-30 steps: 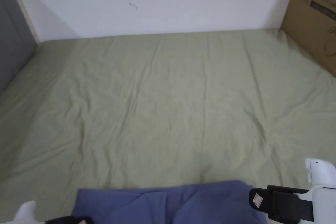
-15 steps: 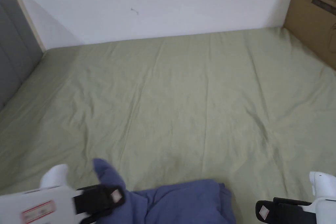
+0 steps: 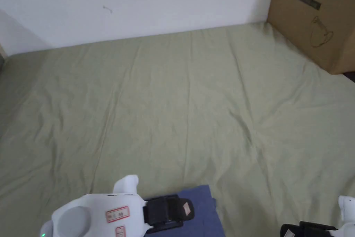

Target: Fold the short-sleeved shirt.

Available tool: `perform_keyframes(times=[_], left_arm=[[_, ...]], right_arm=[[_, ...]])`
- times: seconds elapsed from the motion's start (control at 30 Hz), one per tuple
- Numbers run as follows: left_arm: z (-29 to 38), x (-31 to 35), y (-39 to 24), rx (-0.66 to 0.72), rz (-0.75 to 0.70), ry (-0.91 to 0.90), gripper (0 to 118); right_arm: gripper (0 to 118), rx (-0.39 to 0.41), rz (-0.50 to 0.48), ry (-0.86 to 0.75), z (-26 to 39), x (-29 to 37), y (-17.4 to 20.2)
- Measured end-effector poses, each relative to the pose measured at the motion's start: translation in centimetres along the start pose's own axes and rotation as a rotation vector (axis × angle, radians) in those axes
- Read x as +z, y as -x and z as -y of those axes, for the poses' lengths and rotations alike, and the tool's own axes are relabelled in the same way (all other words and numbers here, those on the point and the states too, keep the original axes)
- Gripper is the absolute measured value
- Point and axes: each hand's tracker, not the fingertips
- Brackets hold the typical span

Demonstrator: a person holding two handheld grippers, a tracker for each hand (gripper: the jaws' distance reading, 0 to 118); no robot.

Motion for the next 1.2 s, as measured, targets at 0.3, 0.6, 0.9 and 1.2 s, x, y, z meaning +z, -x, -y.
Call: perform_keyframes(times=[0.3, 0.6, 0.9, 1.2], left_arm=[[1.5, -3.4, 2.3, 0.072, -0.015, 0.037, 3], [3.4, -12.0, -3.2, -0.105, 0.045, 0.197, 3], [2.5, 1.0, 1.7, -0.021, 0.051, -0.027, 20], [3.7, 8.8, 12.7, 0.219, -0.008, -0.189, 92]], right_arm=[[4, 0.017, -0.024, 0.031, 0.0, -1.6, 0.9], [4, 0.079, -0.003, 0.063, 0.1, -1.7, 2.6], [4, 0.279, -0.030, 0.144, -1.7, -6.5, 8.2], [4, 0.544, 0.192, 0.338, 0.1, -20.1, 12.3]])
